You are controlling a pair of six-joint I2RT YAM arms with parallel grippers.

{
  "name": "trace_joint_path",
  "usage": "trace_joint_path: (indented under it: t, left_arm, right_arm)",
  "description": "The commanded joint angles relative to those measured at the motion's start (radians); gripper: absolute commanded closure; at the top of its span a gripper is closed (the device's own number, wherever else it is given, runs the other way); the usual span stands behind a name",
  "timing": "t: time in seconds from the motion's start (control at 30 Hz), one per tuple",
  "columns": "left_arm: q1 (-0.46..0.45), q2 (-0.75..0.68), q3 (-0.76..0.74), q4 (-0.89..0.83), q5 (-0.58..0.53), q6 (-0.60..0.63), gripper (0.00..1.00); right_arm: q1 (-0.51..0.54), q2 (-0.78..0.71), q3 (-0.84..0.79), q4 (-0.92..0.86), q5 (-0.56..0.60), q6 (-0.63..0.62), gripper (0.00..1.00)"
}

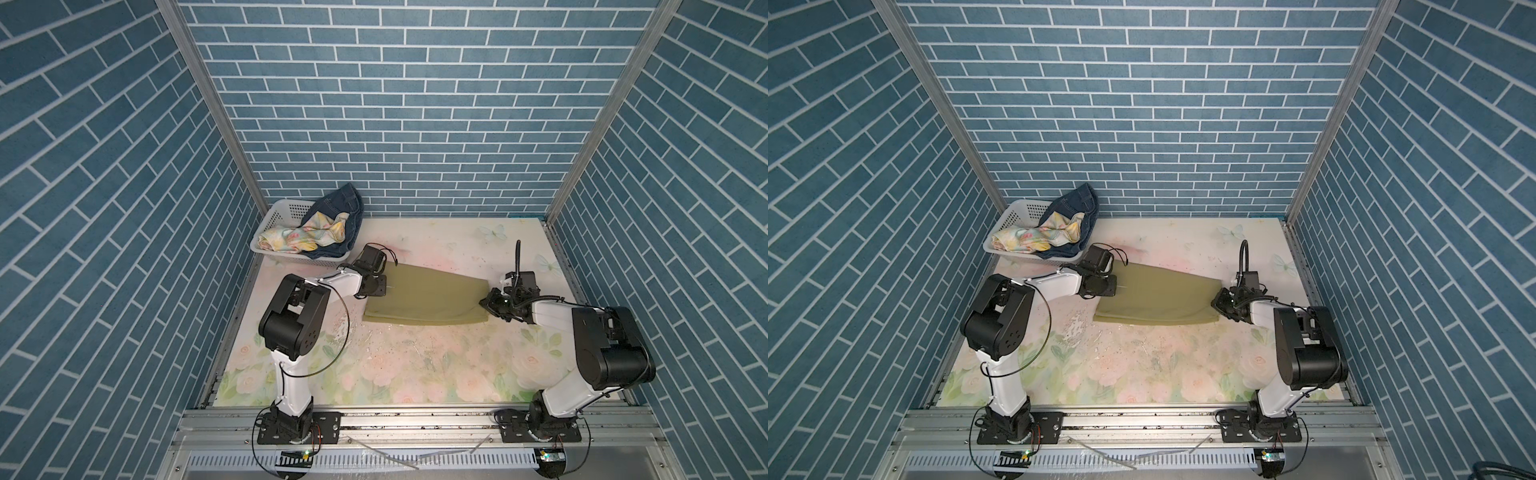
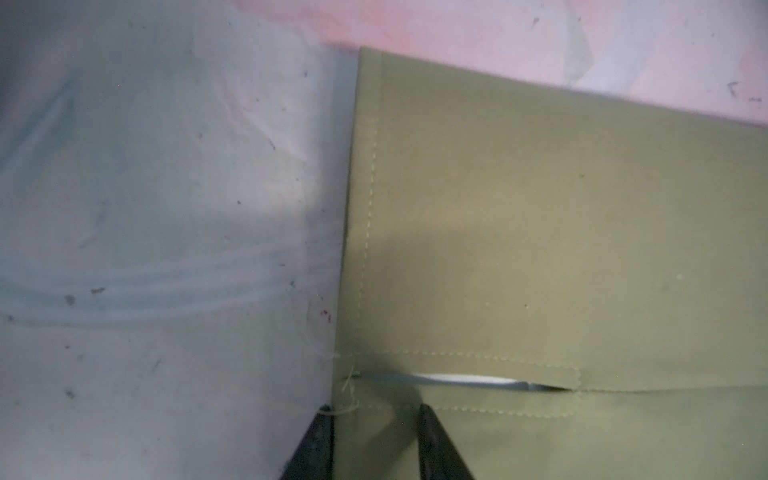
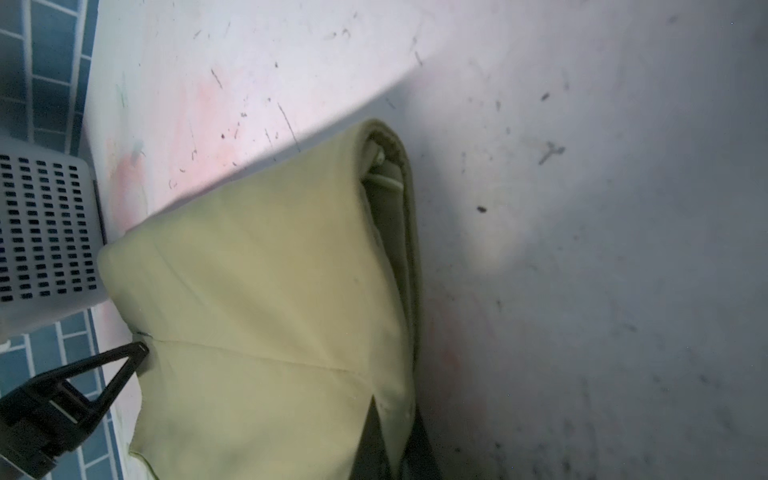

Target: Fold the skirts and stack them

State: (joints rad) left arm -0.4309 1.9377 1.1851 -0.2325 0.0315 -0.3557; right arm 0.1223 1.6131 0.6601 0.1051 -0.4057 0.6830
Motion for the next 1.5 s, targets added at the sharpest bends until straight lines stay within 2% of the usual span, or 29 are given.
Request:
trace_joint_path:
  t: [0.0, 0.03, 0.37, 0.57, 0.77, 0.97, 1.23, 1.47]
  left_arm:
    - [0.0, 0.06, -0.047, -0.049, 0.067, 0.004, 0.95]
    - [0.0, 0.058, -0.056, -0.045, 0.068, 0.005, 1.0]
    - [-0.019, 0.041, -0.154, 0.053, 0.108, -0.022, 1.0]
    - [-0.063, 0.055, -0.177, 0.092, 0.12, -0.054, 1.0]
    - [-0.095, 0.054, -0.201, 0.119, 0.119, -0.079, 1.0]
    - [-0.109, 0.052, -0.243, 0.163, 0.129, -0.1, 1.0]
    - [-0.12, 0.04, -0.323, 0.254, 0.157, -0.142, 1.0]
    - [-0.112, -0.007, -0.351, 0.232, 0.121, -0.142, 1.0]
  right_arm:
    - [0.001, -0.004, -0.006, -0.033, 0.004, -0.012, 1.0]
    - [0.001, -0.015, 0.002, -0.047, 0.008, -0.018, 1.0]
    - [0.018, -0.163, 0.07, -0.208, 0.105, -0.075, 1.0]
    - [0.09, -0.221, 0.125, -0.295, 0.181, -0.092, 1.0]
    - [0.21, -0.23, 0.227, -0.376, 0.27, -0.103, 1.0]
    - [0.337, -0.161, 0.343, -0.405, 0.312, -0.089, 1.0]
    - [0.519, 0.025, 0.527, -0.378, 0.334, -0.035, 1.0]
    - [0.578, 0.123, 0.618, -0.367, 0.33, -0.01, 1.0]
